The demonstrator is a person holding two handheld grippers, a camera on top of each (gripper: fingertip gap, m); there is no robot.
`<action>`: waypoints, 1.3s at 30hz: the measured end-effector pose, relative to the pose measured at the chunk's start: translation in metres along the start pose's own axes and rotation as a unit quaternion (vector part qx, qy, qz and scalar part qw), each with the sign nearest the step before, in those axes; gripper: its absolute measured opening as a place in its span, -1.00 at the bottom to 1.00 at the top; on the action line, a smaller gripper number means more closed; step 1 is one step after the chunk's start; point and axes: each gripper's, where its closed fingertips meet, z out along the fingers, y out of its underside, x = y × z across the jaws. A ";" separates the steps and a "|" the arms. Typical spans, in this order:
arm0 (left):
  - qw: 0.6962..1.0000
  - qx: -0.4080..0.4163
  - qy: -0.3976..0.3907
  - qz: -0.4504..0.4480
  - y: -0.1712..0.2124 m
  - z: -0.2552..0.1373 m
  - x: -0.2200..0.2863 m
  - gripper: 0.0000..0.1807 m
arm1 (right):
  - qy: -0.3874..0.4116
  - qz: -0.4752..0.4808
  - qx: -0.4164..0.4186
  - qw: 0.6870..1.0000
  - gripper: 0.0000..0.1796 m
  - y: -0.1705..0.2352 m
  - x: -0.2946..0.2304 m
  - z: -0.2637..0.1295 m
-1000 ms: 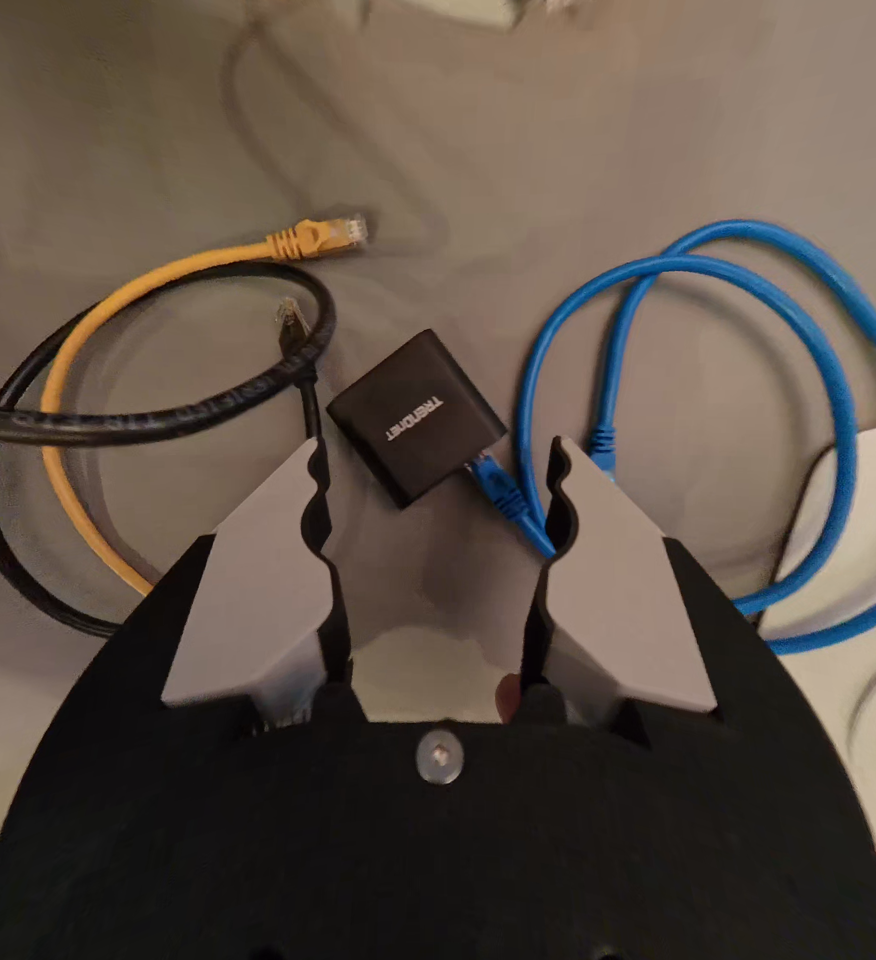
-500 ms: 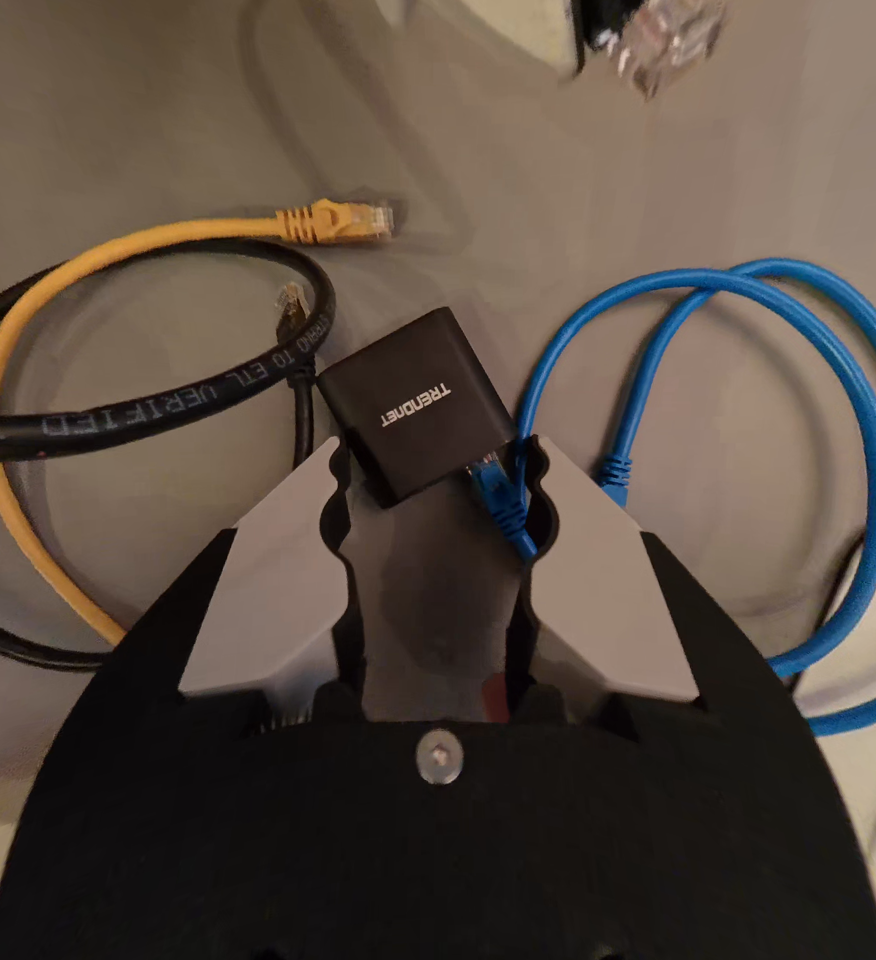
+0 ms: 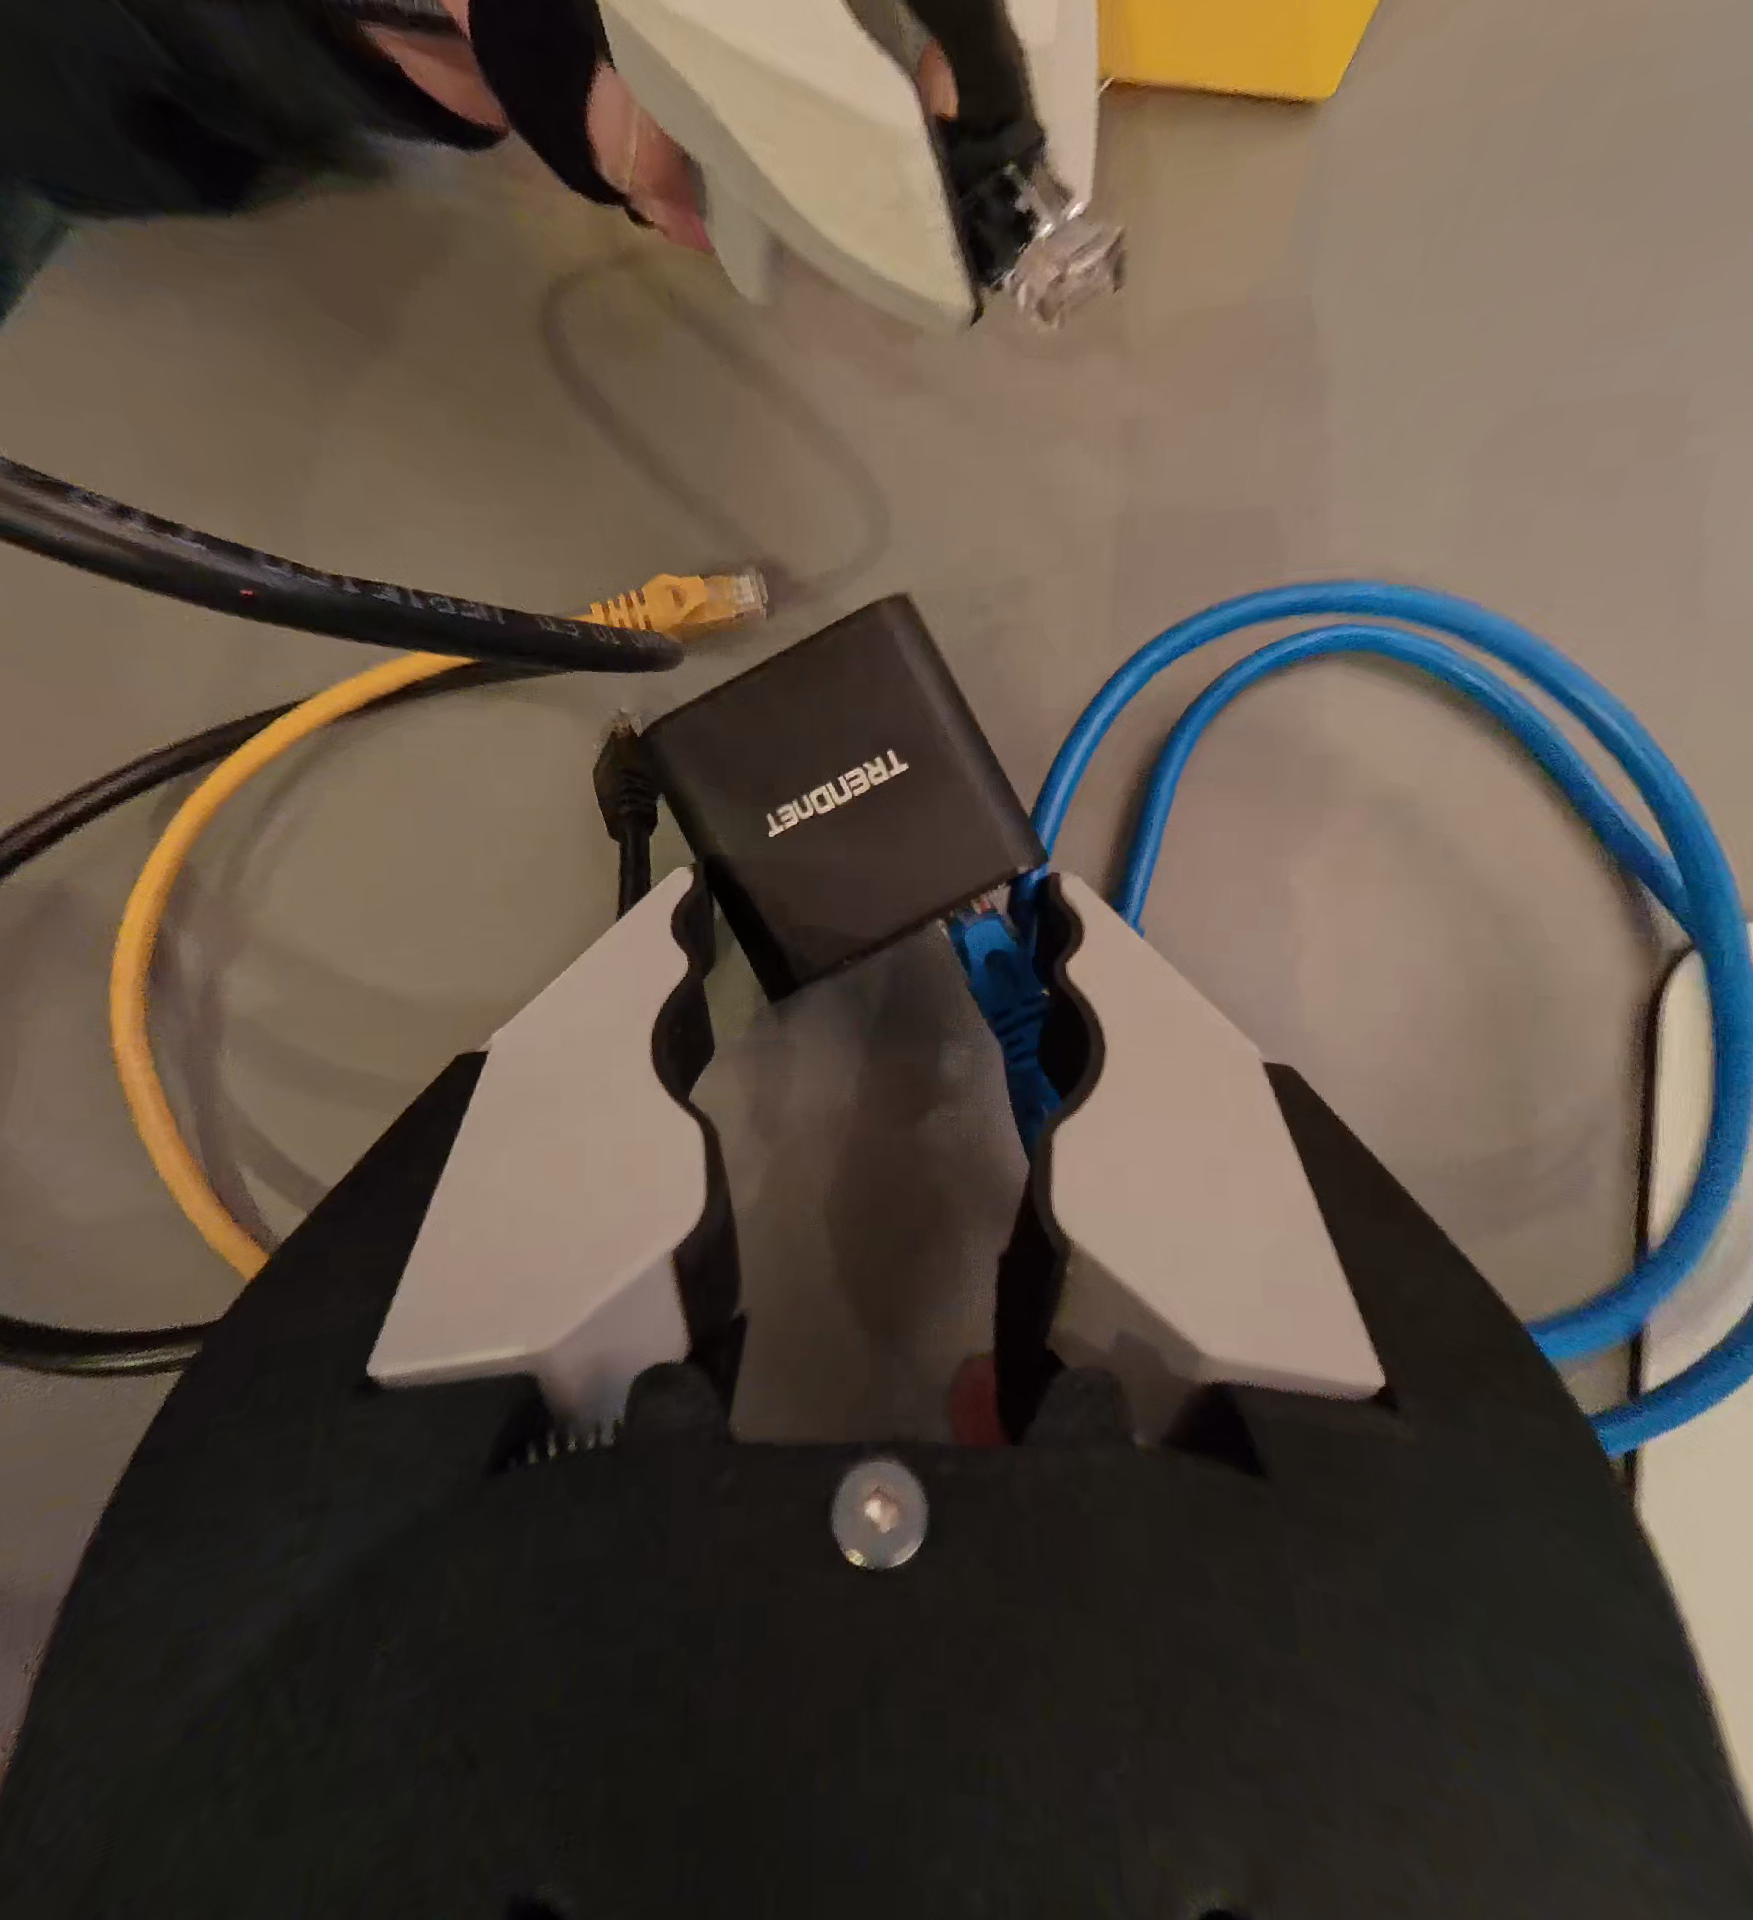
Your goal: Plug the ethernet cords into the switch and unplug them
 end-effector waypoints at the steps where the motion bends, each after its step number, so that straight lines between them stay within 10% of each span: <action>1: 1.000 -0.001 0.009 0.001 0.000 0.000 0.003 -0.86 | 0.001 0.003 0.007 1.000 -0.36 -0.003 0.000 -0.004; 23: 0.997 -0.014 0.063 0.047 0.000 -0.001 0.034 -0.86 | 0.013 -0.020 -0.129 0.991 -0.38 0.040 -0.029 -0.003; 39: 0.995 -0.018 0.080 0.051 0.007 -0.003 0.037 -0.86 | -0.004 0.001 0.000 1.000 -0.33 0.018 -0.024 0.012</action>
